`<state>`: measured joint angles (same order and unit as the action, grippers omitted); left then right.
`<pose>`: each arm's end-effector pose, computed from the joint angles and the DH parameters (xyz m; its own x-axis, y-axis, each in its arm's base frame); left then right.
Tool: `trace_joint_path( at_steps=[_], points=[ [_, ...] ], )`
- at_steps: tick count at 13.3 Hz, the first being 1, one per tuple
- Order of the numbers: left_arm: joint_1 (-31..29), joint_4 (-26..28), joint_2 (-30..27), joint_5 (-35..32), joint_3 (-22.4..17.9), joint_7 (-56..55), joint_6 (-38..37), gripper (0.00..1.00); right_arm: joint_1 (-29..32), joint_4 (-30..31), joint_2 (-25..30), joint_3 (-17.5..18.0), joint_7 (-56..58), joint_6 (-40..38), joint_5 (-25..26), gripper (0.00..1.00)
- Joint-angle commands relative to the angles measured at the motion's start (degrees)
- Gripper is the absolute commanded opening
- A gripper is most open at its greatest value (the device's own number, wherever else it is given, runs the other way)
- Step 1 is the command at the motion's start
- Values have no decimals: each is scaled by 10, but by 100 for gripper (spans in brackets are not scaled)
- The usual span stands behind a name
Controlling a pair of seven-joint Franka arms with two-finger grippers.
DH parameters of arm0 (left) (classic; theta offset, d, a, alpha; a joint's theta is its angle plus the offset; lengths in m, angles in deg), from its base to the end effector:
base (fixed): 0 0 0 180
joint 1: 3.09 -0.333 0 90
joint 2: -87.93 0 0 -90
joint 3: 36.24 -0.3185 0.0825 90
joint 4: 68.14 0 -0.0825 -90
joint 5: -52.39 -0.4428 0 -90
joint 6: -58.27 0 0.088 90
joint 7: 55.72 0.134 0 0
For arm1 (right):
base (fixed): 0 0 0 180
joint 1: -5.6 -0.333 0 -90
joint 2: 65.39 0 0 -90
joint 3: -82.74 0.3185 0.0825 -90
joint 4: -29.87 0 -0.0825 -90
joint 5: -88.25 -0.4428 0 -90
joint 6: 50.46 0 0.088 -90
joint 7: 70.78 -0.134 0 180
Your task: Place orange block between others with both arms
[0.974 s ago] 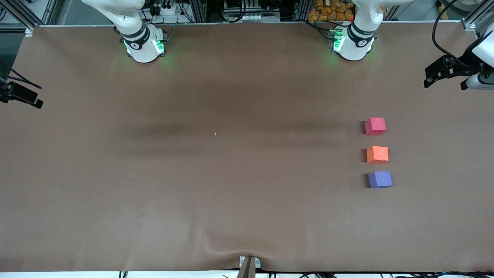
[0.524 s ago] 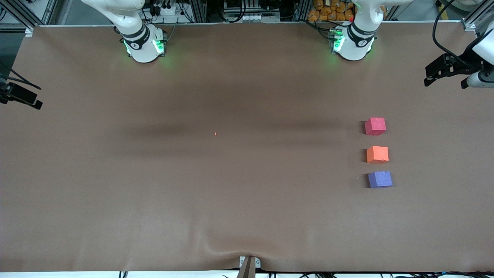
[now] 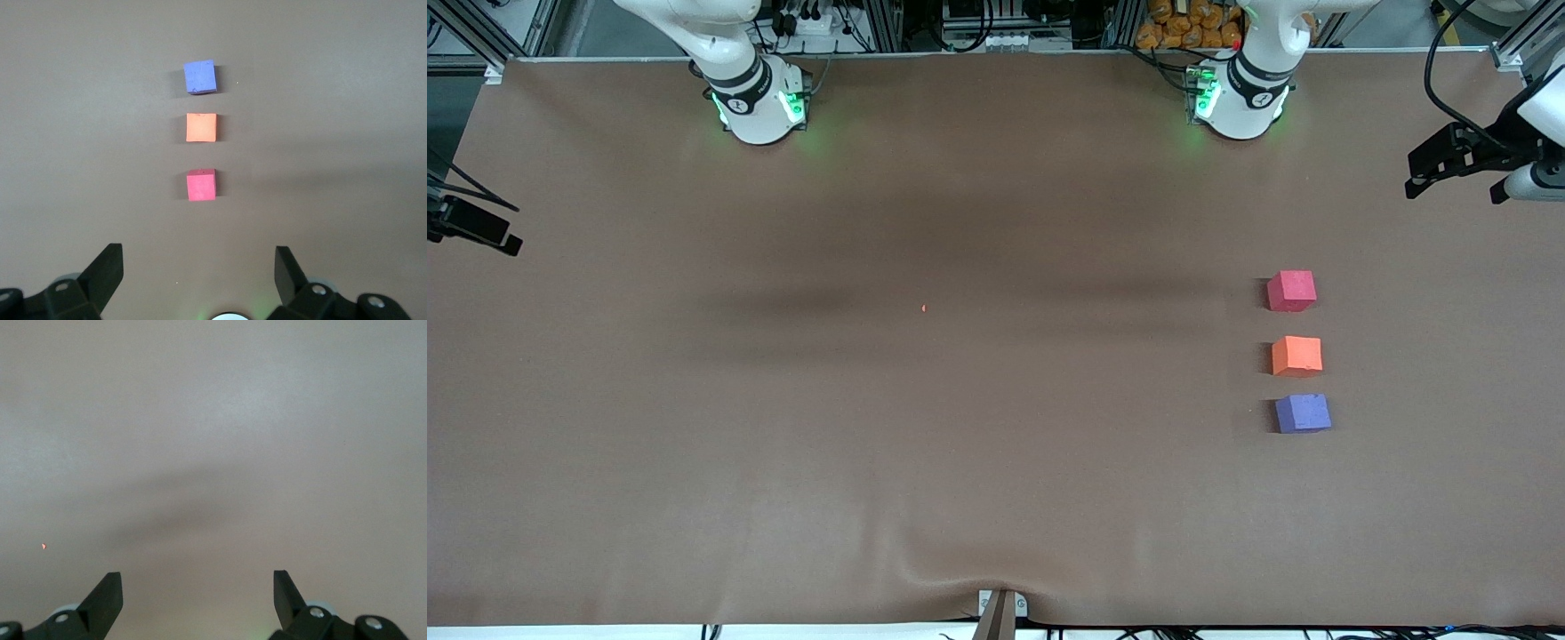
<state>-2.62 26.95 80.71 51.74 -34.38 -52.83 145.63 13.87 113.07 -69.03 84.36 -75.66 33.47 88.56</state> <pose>0.5676 -0.0226 0.6234 0.9959 -0.0902 -0.0097 -0.0903 -0.9958 -0.0149 0.6169 -0.0732 0.6141 0.9785 -0.2003 -0.0503 -0.2001 -0.9797 0.0079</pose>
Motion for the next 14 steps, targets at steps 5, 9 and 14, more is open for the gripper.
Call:
trace_joint_path(
  at_steps=[5, 9, 14],
  points=[
    [6, -10, 2, 0, -5, -5, -4, 100, 11, -2, -1, 3, 2, -3, 4, 100],
    [4, 5, -6, 5, -5, -9, -19, 100, 12, -2, -3, 3, 2, 4, 4, 100],
    [1, -5, 1, 2, -6, -9, -18, 100, 0, -6, -2, 7, -5, -2, 3, 100]
  ],
)
